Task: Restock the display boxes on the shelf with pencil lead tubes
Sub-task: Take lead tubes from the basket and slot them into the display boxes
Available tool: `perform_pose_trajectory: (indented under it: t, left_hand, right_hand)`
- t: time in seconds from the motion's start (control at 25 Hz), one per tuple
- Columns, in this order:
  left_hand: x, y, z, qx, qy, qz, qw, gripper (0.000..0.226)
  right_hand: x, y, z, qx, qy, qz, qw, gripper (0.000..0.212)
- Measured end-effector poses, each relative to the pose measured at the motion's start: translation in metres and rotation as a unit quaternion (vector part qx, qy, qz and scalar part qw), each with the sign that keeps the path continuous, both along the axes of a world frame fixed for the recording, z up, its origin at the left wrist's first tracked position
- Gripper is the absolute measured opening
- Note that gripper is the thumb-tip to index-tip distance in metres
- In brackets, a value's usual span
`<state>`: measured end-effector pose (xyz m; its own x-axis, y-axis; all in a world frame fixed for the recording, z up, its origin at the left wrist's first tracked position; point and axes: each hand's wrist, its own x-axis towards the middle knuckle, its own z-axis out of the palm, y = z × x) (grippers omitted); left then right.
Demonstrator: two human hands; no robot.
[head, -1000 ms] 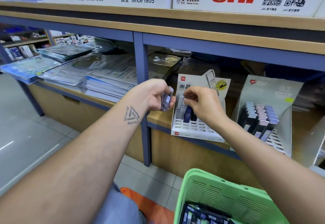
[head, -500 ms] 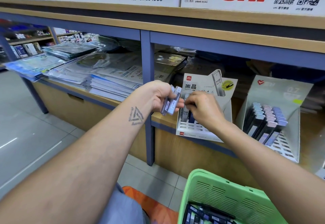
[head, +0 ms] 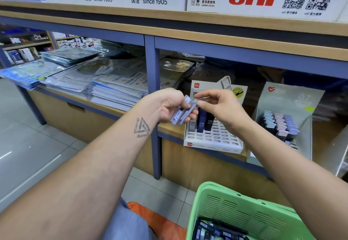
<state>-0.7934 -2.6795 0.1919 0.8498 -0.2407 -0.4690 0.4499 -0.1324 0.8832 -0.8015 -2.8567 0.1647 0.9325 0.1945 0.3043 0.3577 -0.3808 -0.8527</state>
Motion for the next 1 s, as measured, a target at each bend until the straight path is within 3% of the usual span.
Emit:
perform_pose_trajectory:
  t: [0.16, 0.52, 0.68, 0.8, 1.0]
  left_hand:
    - [-0.003, -0.003, -0.001, 0.011, 0.009, -0.021, 1.0, 0.025]
    - [-0.003, 0.001, -0.001, 0.066, 0.022, -0.051, 0.996, 0.021]
    - [0.003, 0.003, -0.009, 0.151, -0.029, -0.006, 0.988, 0.013]
    - [0.007, 0.007, -0.012, 0.152, -0.029, 0.01, 0.988, 0.01]
    - [0.003, 0.005, -0.006, 0.131, -0.054, 0.005, 0.99, 0.011]
  right_hand:
    - [-0.001, -0.008, 0.003, 0.048, 0.022, 0.003, 0.999, 0.018]
    - [0.006, -0.009, 0.002, 0.038, 0.065, -0.043, 0.996, 0.01]
    - [0.005, -0.009, 0.0, -0.086, -0.022, -0.064, 0.994, 0.014]
    - [0.0, 0.0, -0.012, -0.209, -0.103, -0.065, 0.97, 0.013]
    - [0.002, 0.005, -0.035, -0.258, -0.173, -0.055, 0.949, 0.006]
